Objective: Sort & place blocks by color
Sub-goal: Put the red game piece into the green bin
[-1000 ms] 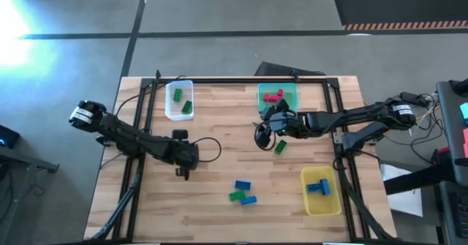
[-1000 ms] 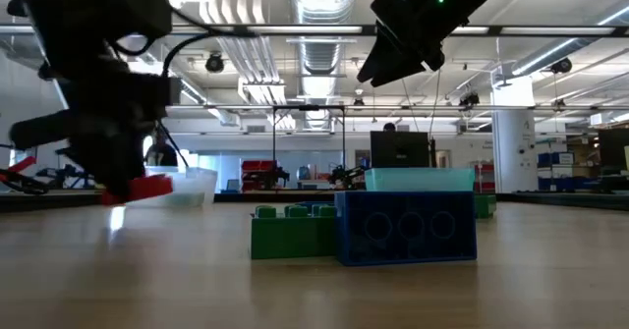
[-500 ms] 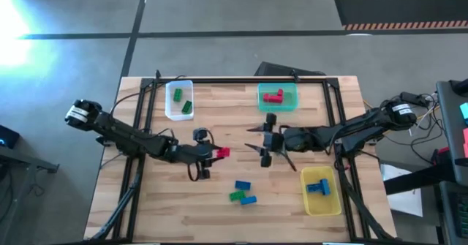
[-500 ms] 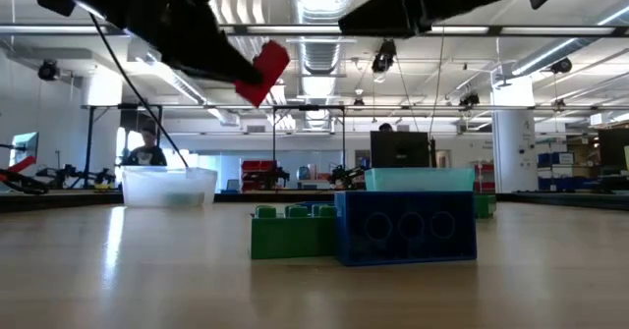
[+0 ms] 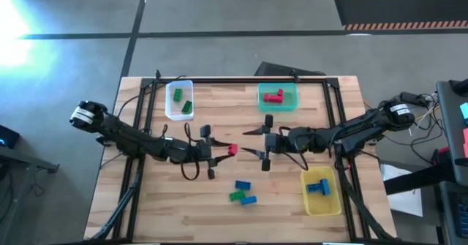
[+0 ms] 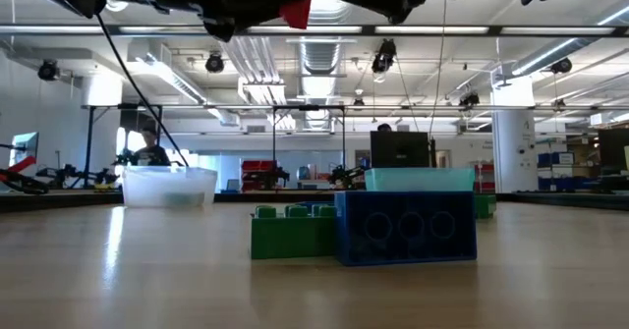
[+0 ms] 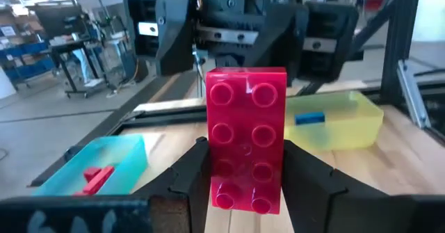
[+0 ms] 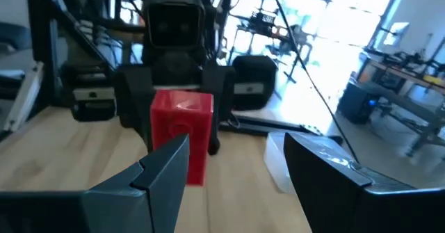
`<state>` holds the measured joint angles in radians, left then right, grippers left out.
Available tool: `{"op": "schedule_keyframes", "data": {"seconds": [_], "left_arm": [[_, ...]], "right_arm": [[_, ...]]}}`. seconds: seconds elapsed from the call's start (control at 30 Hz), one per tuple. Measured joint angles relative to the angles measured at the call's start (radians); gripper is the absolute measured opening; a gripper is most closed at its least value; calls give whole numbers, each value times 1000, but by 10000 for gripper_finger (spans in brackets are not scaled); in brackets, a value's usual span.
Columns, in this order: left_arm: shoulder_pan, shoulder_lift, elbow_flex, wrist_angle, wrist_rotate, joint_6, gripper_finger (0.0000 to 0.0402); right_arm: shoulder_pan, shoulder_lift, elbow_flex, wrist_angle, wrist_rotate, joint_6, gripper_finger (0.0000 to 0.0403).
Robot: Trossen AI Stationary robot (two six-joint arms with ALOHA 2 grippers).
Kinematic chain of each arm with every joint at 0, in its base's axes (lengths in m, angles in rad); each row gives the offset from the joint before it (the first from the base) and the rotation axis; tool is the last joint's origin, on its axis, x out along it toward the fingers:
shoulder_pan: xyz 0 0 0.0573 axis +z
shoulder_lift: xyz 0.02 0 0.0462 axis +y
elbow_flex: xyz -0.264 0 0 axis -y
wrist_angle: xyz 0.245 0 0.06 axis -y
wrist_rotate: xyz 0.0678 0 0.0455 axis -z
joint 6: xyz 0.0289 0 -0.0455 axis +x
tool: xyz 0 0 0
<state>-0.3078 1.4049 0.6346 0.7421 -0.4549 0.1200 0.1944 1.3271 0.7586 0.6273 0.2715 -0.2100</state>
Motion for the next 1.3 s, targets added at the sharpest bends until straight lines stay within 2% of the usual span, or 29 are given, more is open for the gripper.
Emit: {"op": "schedule_keyframes", "data": {"seconds": [0.1,0.3,0.43,0.7,0.87,1.17,1.3], "left_arm": [[0,24,3,25,-22,1,123],[0,62,2,158,-57,0,123],[0,61,6,173,-103,1,123],[1,77,7,201,-102,-7,123],[1,119,13,278,-100,-2,123],[1,165,41,280,-97,0,126],[1,163,39,280,-97,0,126]], "right_arm": [[0,20,0,45,-36,6,226],[0,45,9,95,-37,25,226],[0,45,14,96,-38,29,226],[0,57,18,121,-40,68,226],[0,85,23,169,-41,83,226],[0,111,43,170,-42,69,225],[0,110,43,168,-45,70,213]]}}
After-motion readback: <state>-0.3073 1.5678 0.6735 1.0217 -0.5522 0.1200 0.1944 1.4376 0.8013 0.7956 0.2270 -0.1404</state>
